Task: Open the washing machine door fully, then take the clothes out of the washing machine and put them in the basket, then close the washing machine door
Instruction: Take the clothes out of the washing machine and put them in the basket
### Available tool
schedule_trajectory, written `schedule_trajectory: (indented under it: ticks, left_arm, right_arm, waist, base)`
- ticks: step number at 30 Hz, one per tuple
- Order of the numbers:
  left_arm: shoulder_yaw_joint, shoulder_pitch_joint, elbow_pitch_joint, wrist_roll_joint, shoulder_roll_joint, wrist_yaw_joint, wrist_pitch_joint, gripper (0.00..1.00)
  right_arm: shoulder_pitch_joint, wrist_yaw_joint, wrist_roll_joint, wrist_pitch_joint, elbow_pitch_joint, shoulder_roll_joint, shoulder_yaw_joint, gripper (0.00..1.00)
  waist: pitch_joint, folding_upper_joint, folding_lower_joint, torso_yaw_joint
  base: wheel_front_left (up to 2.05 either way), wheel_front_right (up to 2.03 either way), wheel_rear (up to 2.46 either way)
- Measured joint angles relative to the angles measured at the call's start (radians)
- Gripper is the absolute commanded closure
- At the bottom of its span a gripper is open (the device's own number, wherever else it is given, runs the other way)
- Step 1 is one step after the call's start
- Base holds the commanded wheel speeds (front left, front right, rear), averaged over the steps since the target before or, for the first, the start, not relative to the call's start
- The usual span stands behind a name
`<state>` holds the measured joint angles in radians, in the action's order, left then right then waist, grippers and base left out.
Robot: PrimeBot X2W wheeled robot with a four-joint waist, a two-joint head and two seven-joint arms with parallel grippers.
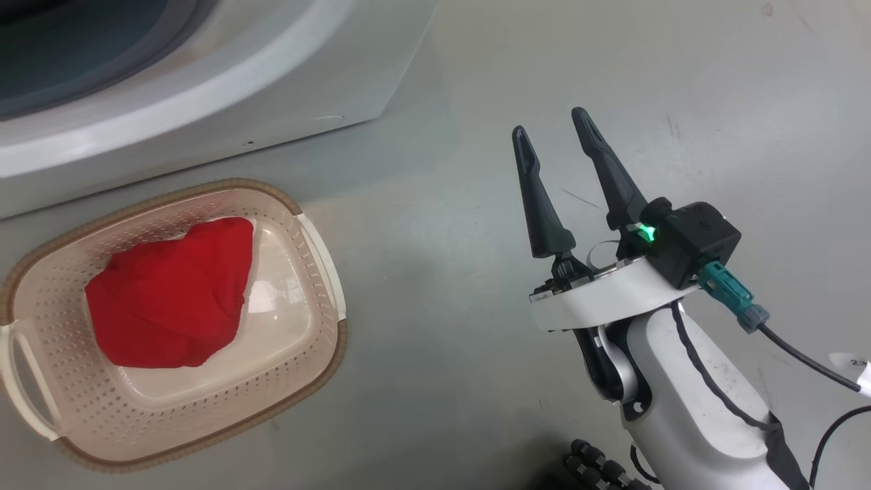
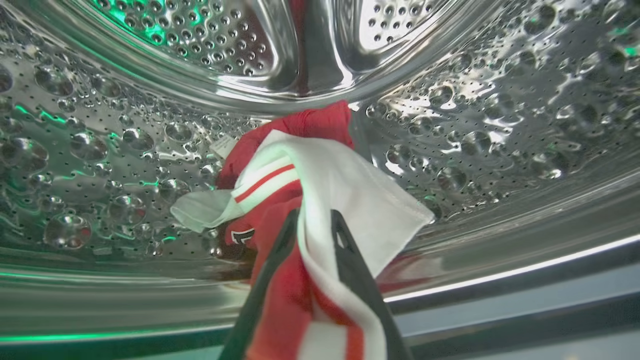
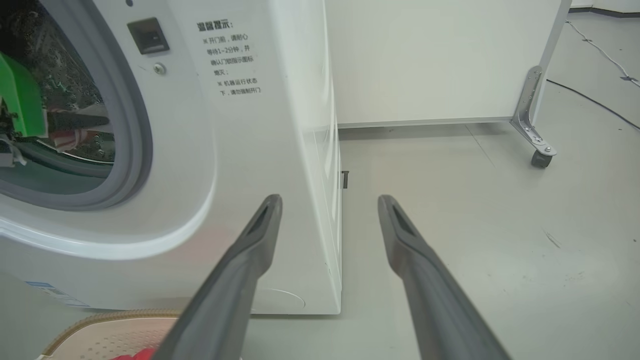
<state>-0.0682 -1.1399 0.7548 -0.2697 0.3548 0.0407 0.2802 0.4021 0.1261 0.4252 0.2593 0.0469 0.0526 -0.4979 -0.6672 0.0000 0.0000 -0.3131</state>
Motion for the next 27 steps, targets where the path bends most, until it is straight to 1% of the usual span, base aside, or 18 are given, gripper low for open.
schedule_trajectory:
  ticks: [8, 14, 19, 22, 27]
  left_arm:
    - [0.021, 0.058, -0.006, -0.03, -0.063, 0.0, -0.139, 1.0]
    - [0.018, 0.116, -0.031, -0.051, -0.11, 0.005, -0.242, 1.0]
    - [0.013, 0.183, -0.054, -0.053, -0.139, 0.01, -0.334, 1.0]
    - [0.01, 0.225, -0.063, -0.056, -0.164, 0.01, -0.38, 1.0]
    - [-0.01, 0.305, -0.077, -0.054, -0.187, 0.017, -0.447, 1.0]
  right_arm:
    - [0.0, 0.0, -0.026, 0.0, 0.027, 0.0, 0.005, 0.0]
    - [0.0, 0.0, -0.051, 0.0, 0.045, 0.002, 0.01, 0.0]
    - [-0.001, 0.0, -0.063, 0.0, 0.068, 0.002, 0.012, 0.0]
    - [-0.005, 0.0, -0.069, 0.0, 0.081, 0.003, 0.019, 0.0]
    - [-0.026, 0.0, -0.077, 0.0, 0.104, 0.004, 0.026, 0.0]
  waist:
    - [0.032, 0.0, 0.0, 0.037]
    - [0.061, 0.0, 0.0, 0.07]
    - [0.092, 0.0, 0.0, 0.095]
    - [0.113, 0.0, 0.0, 0.11]
    - [0.152, 0.0, 0.0, 0.134]
  base:
    - [0.0, 0.0, 0.0]
    - [0.0, 0.0, 0.0]
    - [0.0, 0.0, 0.0]
    - [0.0, 0.0, 0.0]
    - [0.0, 0.0, 0.0]
